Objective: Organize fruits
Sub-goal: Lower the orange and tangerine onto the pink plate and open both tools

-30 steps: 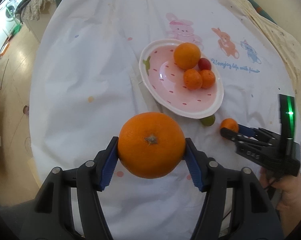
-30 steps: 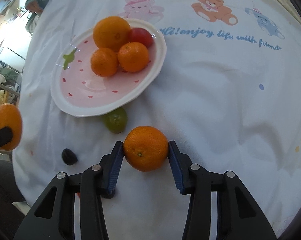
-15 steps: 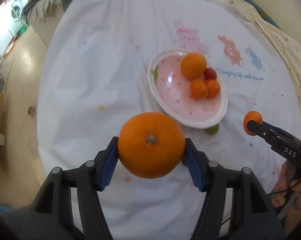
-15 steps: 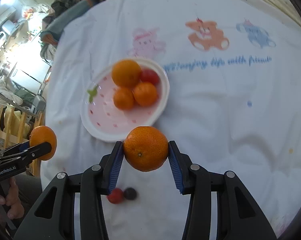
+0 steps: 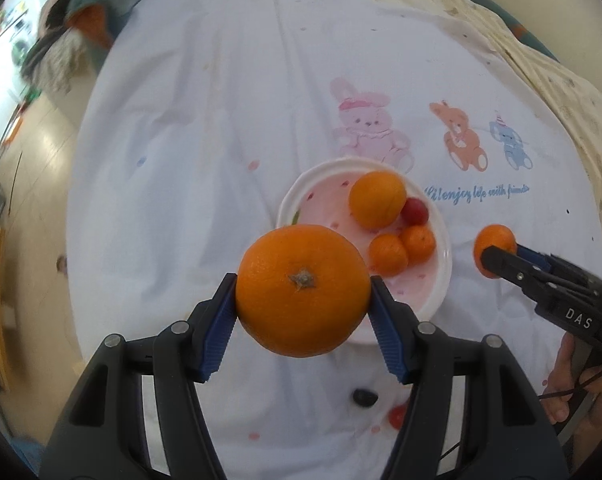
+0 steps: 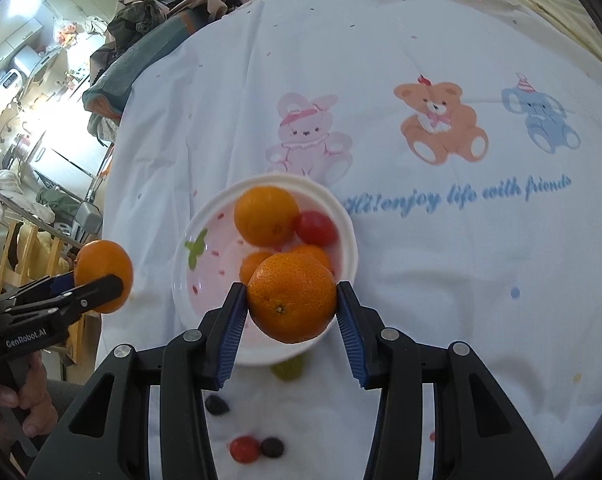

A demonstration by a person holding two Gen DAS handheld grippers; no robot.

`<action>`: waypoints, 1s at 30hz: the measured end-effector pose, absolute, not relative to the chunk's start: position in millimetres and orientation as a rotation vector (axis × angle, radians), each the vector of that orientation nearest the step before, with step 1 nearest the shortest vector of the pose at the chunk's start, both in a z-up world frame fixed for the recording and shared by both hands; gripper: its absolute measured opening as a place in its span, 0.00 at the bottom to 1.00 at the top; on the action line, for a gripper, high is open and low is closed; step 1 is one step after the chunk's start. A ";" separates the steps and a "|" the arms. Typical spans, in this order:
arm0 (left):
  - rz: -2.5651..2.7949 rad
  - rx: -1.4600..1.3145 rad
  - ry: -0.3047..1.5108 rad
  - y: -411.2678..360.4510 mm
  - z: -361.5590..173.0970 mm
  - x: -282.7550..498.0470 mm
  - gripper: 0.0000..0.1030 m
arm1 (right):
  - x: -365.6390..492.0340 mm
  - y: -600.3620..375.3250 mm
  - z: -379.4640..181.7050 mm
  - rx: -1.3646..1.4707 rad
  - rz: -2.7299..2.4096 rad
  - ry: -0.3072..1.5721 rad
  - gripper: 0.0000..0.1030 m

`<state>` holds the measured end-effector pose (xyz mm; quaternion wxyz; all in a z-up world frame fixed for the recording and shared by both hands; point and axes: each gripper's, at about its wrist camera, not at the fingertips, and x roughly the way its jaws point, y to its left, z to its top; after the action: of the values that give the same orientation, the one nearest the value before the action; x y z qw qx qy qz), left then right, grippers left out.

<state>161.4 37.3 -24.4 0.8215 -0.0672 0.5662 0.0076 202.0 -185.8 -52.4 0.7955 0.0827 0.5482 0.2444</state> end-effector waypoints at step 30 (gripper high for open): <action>-0.048 -0.100 1.287 25.6 -97.4 223.6 0.59 | 263.2 -155.5 -112.4 0.314 0.610 1.299 0.49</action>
<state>223.6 25.6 -97.4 0.7986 -0.0467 0.5996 -0.0225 263.2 -155.5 -112.4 0.7422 0.1432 0.5926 0.2783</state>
